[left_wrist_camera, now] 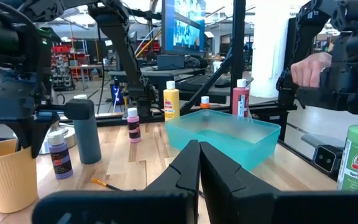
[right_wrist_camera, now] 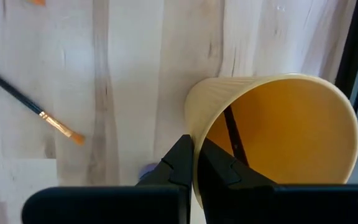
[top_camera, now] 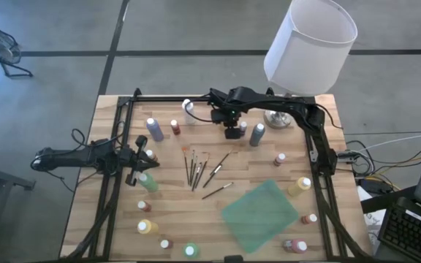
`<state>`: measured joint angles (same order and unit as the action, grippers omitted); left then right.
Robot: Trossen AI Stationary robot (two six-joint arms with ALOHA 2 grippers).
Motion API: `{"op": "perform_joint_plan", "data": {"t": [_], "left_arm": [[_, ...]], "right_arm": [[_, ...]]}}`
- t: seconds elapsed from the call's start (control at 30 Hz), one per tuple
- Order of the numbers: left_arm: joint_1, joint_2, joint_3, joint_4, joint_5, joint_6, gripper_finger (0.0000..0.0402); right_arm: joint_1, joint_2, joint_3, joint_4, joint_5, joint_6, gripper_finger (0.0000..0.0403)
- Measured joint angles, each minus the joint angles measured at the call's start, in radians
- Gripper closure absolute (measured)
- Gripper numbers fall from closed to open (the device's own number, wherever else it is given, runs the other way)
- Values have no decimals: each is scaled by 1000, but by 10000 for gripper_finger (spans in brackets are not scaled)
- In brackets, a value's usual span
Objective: Pick & Place Paint Supplies
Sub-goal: Adjust the yellow cup
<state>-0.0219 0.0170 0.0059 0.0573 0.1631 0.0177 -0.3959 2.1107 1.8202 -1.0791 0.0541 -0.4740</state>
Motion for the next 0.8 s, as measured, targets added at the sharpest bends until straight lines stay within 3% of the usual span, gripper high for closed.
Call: {"op": "perform_joint_plan", "data": {"t": [0.27, 0.5, 0.8], "left_arm": [[0, 0, 0, -1, 0, 0, 388], [0, 0, 0, -1, 0, 0, 388], [0, 0, 0, -1, 0, 0, 388]], "right_arm": [[0, -13, -5, -22, -3, -18, 394], [1, -10, 21, -41, -90, -19, 394], [0, -10, 16, -40, -81, -15, 364]]}}
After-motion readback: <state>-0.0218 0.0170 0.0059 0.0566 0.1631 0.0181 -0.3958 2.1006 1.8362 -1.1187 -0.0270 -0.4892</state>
